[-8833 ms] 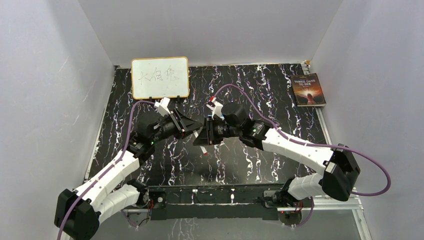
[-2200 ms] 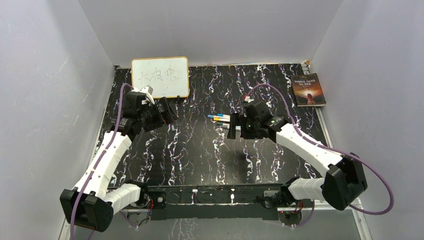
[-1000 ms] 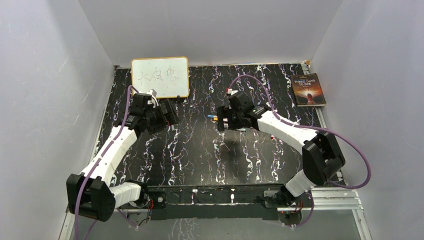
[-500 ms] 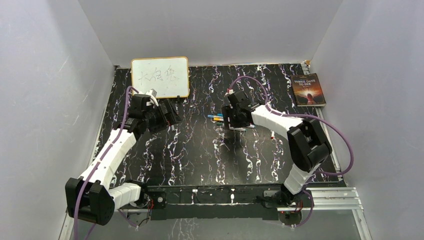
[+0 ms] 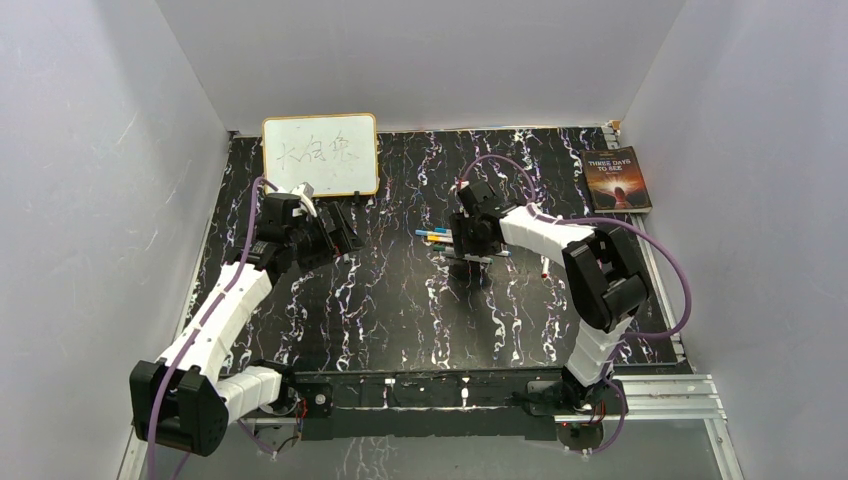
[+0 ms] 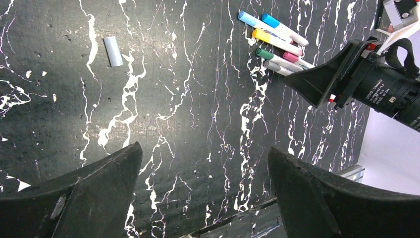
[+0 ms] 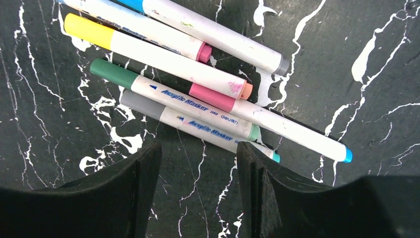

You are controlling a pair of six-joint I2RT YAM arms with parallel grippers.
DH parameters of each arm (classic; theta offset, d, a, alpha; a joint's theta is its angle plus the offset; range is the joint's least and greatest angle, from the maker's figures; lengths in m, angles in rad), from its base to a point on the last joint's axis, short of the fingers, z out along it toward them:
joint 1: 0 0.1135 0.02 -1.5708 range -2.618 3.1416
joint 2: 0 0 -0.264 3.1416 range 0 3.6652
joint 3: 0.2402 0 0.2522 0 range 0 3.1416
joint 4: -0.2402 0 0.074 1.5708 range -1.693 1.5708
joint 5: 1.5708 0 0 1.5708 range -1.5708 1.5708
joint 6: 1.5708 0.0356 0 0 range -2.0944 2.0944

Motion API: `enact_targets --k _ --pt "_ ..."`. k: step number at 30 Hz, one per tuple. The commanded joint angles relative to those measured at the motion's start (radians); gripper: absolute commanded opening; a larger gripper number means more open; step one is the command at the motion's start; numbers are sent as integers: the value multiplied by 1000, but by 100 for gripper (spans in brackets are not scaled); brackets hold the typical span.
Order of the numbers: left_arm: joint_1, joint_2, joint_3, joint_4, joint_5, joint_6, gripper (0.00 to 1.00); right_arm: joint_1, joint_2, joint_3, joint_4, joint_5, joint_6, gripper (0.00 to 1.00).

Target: Open the pen caps

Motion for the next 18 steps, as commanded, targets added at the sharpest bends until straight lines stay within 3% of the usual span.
enact_targets --k 1,18 --pt "1 -37 9 -22 17 7 98 -5 10 11 53 5 -16 55" --pt "1 -31 18 -45 18 9 98 -4 -20 -99 104 -16 0 53"
